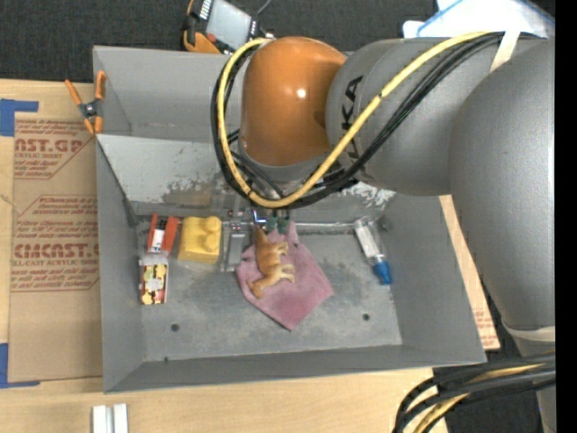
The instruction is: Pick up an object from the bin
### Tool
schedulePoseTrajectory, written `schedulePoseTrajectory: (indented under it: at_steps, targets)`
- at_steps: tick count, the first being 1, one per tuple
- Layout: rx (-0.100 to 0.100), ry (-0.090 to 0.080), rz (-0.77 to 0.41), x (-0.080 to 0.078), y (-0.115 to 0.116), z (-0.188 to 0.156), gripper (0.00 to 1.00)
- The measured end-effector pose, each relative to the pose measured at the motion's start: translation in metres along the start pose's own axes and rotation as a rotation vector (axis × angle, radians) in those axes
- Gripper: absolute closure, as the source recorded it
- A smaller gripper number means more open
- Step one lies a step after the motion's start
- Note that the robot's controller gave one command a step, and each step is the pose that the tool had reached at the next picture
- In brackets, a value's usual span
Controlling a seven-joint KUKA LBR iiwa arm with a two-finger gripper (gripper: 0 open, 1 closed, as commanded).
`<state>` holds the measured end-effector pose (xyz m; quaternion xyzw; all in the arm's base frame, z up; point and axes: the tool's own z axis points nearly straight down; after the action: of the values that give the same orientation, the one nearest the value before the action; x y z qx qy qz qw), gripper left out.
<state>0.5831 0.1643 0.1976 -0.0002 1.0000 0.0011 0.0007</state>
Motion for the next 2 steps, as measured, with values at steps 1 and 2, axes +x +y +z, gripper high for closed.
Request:
schedulePoseTrajectory:
  at_steps: [1, 2]
  targets:
    - [0.000, 0.000, 0.000, 0.000, 0.000, 0.000, 0.00]
    - [0.001, 0.004, 0.206, 0.022, -0.053, 0.046, 0.00]
